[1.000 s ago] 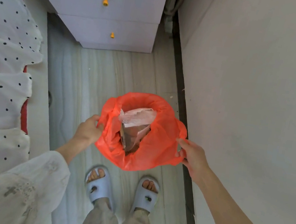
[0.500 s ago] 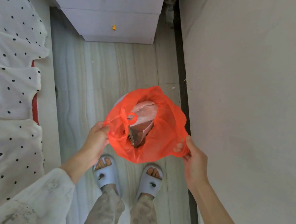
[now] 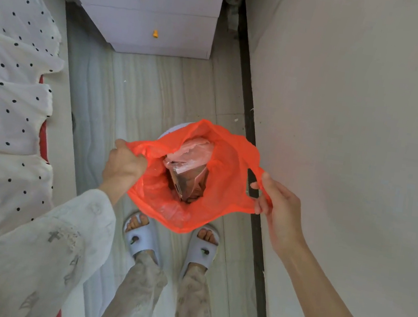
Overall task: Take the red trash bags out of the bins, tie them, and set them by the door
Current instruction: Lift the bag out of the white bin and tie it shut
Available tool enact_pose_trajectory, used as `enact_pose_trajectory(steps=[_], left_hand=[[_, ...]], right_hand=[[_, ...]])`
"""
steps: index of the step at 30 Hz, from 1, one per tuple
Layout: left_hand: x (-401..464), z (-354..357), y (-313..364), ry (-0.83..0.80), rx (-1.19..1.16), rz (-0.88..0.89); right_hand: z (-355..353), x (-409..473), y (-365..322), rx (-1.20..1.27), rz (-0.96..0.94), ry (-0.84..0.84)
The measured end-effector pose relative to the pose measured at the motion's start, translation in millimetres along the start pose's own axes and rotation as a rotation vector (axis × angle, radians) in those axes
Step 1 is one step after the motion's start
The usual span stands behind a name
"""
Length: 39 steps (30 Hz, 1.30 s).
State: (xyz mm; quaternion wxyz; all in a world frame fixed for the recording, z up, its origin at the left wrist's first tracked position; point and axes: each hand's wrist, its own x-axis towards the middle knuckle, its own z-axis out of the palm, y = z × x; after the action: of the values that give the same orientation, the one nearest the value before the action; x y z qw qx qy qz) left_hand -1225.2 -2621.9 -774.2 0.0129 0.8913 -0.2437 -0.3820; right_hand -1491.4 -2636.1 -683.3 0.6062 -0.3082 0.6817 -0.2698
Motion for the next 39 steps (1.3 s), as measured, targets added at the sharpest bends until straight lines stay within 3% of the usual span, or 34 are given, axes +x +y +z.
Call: enact_pose_trajectory(steps=[4,7,9,12,14,17,20,25,31,39], left_hand=[[-26,-19,-6,0.089,0.164,0.156],[-40,-39,-14,0.136,0.138,0.144],[-53,-57,-14,0.108,-0.083,0.088],[-80,-84,0,-0.133,-0.650,-0.064],[-96,-104,14,-0.280,-0.805,-0.064],[-117,-132,43,-0.409,-0.822,0.024],[-132,-156,70,-0.425,-0.849,0.130],[-161,-185,88,-0.435,-0.863,0.215],[-214,-226,82,-0.418,-0.923,0.251],[-306,-261,42,-0.351,-1.011,0.436]], right_hand=[[-5,-9,-14,0.007,0.044,0.011],[-4,-15,-26,-0.015,0.037,0.004],[-3,-24,-38,-0.063,0.017,-0.036],[2,-36,-55,-0.155,0.043,-0.115],[7,-40,-67,-0.211,0.075,-0.165],[8,-41,-96,-0.256,0.055,-0.143],[7,-40,-130,-0.221,-0.030,-0.064],[13,-64,-164,-0.230,-0.073,-0.152],[9,-120,-200,-0.178,-0.117,-0.175],[-8,-204,-227,-0.175,-0.250,-0.255]])
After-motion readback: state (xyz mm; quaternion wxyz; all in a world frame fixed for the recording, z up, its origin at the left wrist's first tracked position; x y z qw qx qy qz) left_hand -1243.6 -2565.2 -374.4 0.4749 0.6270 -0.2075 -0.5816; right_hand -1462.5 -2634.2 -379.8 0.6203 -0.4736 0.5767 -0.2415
